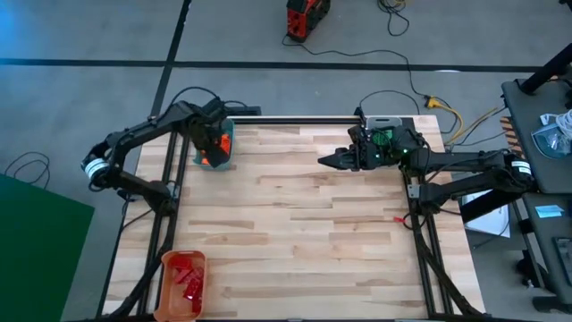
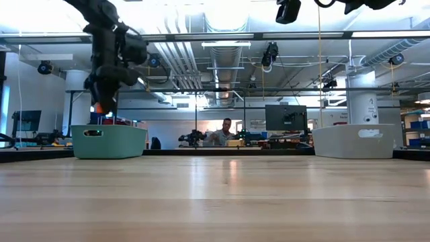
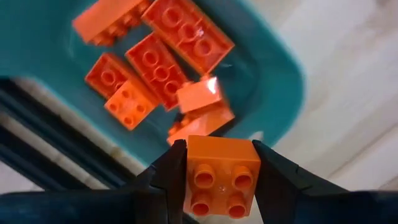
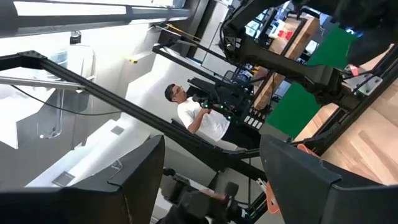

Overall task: Sort blocks
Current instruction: Put the orange game piece into the blue bin

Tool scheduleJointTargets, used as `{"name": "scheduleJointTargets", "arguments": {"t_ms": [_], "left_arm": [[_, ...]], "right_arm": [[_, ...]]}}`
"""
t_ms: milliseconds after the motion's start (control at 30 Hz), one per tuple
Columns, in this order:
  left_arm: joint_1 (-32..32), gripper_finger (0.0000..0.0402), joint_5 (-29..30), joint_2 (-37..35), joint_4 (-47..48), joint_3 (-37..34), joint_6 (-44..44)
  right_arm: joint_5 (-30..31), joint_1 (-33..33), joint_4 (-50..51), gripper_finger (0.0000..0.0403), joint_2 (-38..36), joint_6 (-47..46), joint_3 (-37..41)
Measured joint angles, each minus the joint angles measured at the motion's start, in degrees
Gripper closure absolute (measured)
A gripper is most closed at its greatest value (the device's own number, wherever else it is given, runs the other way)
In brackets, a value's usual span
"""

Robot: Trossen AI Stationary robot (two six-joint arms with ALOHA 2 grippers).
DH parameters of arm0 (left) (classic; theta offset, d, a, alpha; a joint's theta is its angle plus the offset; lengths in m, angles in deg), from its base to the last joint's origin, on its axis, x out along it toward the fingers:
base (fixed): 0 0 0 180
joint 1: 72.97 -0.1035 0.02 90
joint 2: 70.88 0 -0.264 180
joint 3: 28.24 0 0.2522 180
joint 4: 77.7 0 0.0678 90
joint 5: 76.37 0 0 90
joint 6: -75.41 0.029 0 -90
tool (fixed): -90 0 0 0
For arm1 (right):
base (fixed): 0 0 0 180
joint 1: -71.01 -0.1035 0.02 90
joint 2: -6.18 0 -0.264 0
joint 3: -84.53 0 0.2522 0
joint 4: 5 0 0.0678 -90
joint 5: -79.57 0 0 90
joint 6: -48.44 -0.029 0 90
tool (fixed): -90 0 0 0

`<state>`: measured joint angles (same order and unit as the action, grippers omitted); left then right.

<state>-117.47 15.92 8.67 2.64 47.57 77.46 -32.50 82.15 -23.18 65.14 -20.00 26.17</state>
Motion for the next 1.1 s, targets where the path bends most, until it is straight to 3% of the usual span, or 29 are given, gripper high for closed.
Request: {"name": "scheduleJointTargets", "arguments": {"t_ms": [500,800,1100], "left_arm": [[-5.93,0.0271,2.89,2.19,-4.26,-1.86,2.1],[-9.43,0.0271,1.39,7.02,-0.96,-1.86,-13.44],[-9.52,0.0262,1.13,8.76,-1.89,-1.86,-16.38]], "right_arm": [[0.0,0.0,-0.01,0.0149,-0.02,-0.15,0.0],[0.0,0.0,-0.02,0.0152,-0.02,-0.13,0.0],[0.0,0.0,-0.02,0.0153,-0.02,0.02,0.0]]}}
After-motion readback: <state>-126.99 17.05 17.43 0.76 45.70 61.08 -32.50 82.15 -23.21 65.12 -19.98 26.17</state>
